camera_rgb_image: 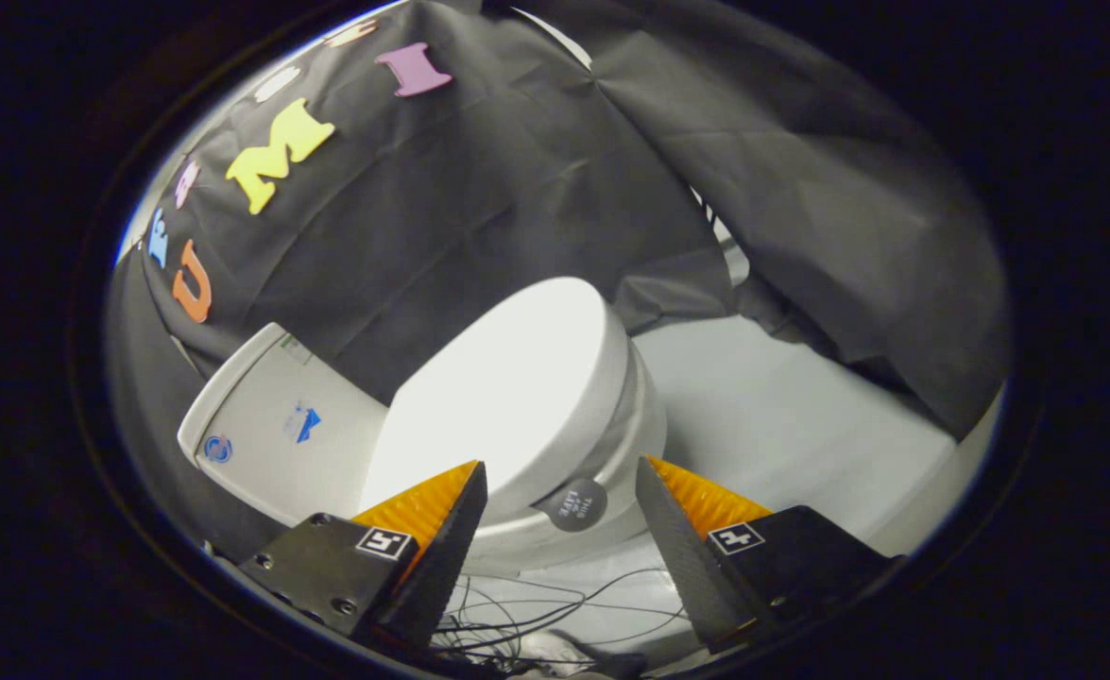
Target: Open the toilet lid.
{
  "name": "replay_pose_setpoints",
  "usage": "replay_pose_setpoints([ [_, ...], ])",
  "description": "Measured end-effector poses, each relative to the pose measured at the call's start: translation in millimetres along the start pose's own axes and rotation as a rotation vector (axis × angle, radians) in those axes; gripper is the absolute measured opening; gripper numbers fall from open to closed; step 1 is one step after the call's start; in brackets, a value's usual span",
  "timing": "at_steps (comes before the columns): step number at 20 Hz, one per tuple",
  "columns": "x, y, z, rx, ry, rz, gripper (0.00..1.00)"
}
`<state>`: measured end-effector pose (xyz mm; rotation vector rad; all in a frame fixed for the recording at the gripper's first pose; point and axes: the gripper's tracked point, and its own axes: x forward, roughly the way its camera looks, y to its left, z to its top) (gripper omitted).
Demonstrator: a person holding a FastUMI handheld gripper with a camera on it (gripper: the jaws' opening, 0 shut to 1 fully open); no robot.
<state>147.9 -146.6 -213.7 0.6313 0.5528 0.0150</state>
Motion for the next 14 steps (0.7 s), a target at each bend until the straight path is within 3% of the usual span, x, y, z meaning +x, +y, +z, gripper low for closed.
replay_pose_setpoints([
  [6, 22.9, -17.9, -23.1, 0.16, 0.104, 0.033, 0.94],
  [14, 41.5, -16.1, -35.5, 0.198, 0.148, 0.074, 0.66],
])
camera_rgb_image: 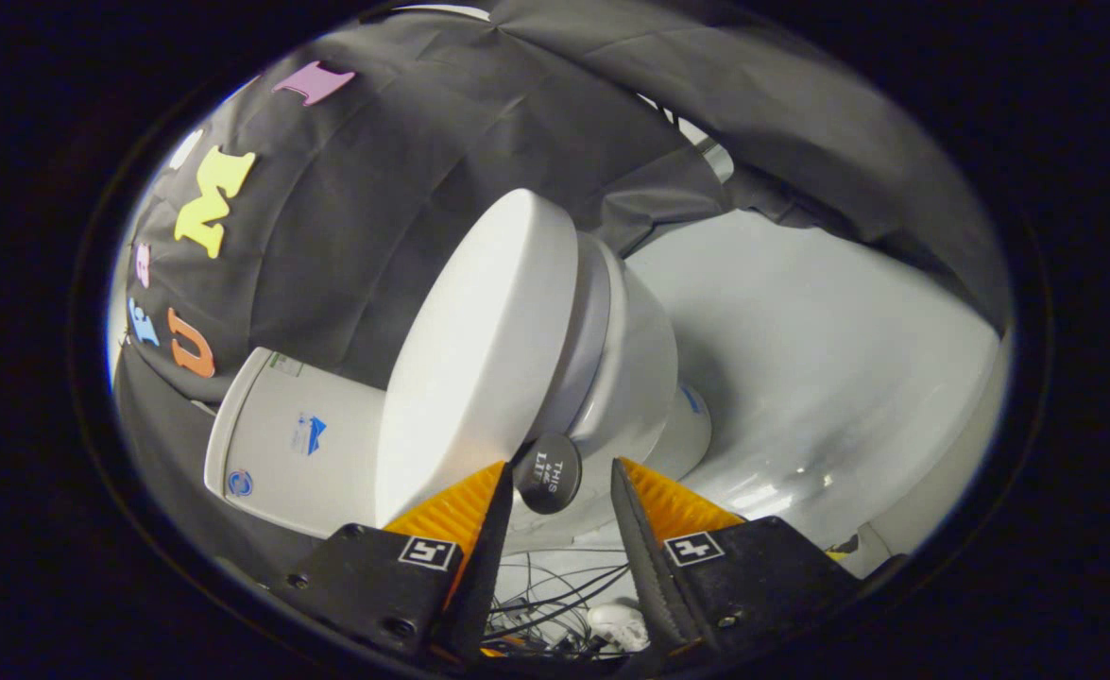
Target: Open the toilet lid.
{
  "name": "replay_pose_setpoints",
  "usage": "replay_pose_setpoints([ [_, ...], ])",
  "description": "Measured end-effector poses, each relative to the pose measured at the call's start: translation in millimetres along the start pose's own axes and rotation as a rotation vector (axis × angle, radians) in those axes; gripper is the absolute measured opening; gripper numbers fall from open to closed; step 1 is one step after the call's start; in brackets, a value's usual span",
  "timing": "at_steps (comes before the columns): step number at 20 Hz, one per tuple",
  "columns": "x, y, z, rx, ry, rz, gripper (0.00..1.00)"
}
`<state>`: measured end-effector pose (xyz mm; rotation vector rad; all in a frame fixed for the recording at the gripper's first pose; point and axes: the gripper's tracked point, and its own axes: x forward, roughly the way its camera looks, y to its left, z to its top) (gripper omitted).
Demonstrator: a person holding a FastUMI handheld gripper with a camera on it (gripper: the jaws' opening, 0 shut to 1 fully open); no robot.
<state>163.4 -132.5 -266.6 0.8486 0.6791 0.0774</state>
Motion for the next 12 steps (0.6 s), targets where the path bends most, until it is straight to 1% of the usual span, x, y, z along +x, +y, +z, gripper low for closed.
replay_pose_setpoints([
  [1, 0.1, 1.3, 0.3, -0.001, -0.003, 0.004, 0.62],
  [2, 0.7, 3.9, 2.8, -0.001, -0.005, 0.01, 0.6],
  [4, 2.7, 9.3, 1.2, 0.002, 0.001, 0.029, 0.46],
  [5, 0.9, 7.8, 5.4, -0.004, -0.005, 0.019, 0.39],
  [6, 2.7, 5.5, 1.7, -0.026, 0.0, 0.016, 0.37],
  [8, 2.3, 6.5, 3.7, -0.027, 0.003, 0.02, 0.36],
  [10, -1.3, 8.2, 6.4, 0.024, -0.003, 0.051, 0.32],
  [11, -1.8, 8.3, 9.7, 0.075, -0.006, 0.074, 0.23],
  [12, -5.6, 8.7, 12.0, 0.12, -0.003, 0.098, 0.18],
])
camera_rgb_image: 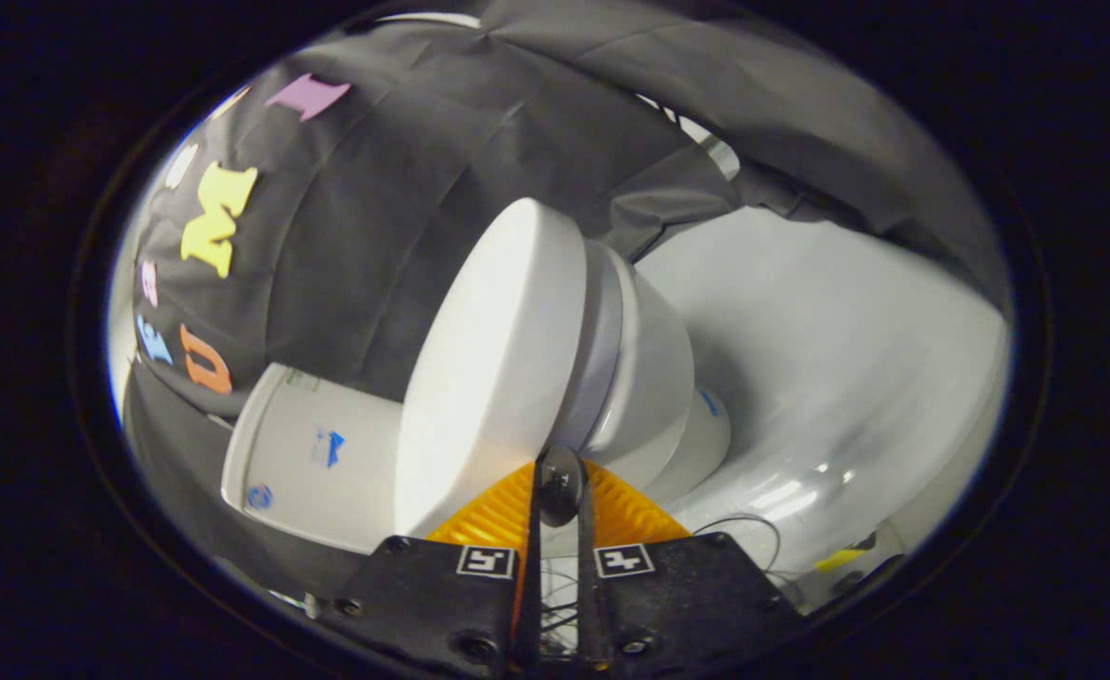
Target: Open the toilet lid.
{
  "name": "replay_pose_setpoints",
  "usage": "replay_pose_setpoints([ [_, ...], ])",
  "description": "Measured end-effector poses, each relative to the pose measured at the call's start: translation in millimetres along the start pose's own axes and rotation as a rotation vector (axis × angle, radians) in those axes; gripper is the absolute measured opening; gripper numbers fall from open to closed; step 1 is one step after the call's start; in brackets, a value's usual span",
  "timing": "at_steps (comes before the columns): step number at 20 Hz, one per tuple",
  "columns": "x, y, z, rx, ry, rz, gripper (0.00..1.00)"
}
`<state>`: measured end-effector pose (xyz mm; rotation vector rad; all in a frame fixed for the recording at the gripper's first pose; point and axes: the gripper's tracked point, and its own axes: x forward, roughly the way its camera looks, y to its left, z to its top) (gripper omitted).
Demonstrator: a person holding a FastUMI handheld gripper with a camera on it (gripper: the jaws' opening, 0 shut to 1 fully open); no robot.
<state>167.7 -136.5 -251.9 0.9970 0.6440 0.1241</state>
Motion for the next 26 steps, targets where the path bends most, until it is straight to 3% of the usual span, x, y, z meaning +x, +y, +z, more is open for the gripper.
replay_pose_setpoints([
  [1, -0.8, 0.3, -0.5, 0.022, 0.003, 0.018, 0.12],
  [3, 1.7, -0.2, -2.9, 0.032, 0.003, 0.017, 0.08],
  [26, -21.0, 50.8, 5.9, -0.07, -0.062, -0.015, 0.04],
])
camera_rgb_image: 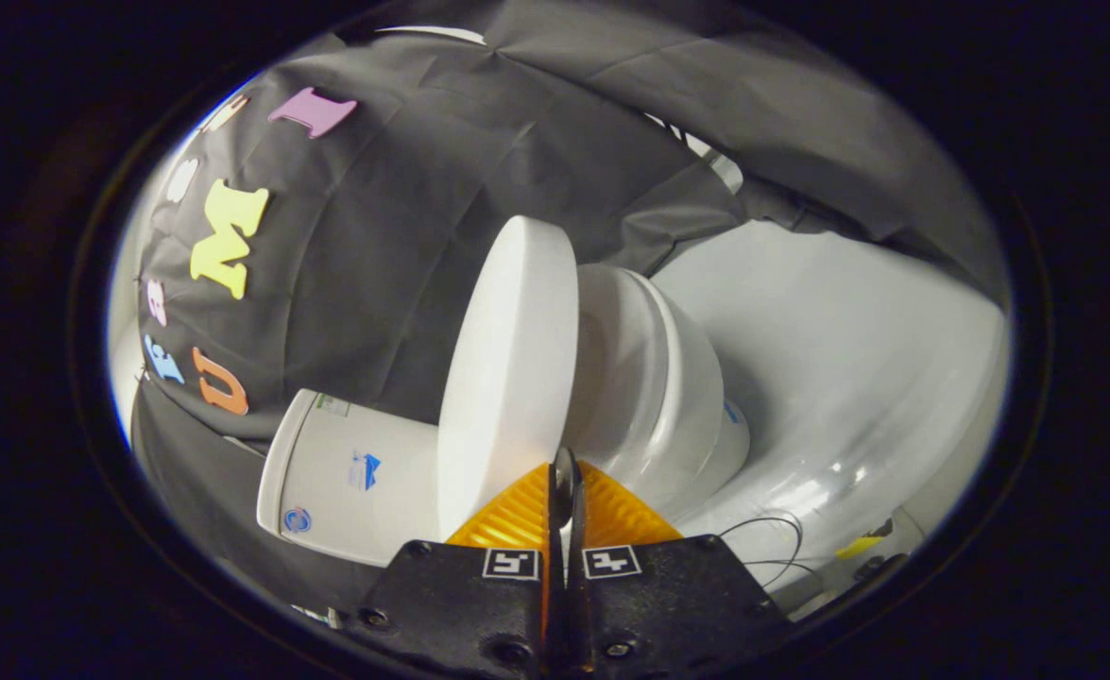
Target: Open the toilet lid.
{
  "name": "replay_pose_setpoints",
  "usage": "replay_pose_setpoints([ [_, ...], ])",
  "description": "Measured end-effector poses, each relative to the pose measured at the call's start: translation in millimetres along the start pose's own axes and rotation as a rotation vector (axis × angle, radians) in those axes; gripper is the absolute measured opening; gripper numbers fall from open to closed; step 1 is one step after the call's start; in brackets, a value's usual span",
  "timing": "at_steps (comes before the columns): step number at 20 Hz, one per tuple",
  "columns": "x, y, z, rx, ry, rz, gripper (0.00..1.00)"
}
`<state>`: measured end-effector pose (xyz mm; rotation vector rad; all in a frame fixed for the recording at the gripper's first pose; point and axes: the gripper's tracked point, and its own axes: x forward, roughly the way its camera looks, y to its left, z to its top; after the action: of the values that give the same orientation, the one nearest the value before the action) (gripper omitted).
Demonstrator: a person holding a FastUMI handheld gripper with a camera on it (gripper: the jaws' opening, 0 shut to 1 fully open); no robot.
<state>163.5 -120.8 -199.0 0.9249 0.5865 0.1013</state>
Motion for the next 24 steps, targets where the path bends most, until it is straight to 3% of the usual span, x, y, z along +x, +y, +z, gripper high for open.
replay_pose_setpoints([
  [24, -29.7, 92.3, -0.8, -0.22, -0.076, 0.008, 0.04],
])
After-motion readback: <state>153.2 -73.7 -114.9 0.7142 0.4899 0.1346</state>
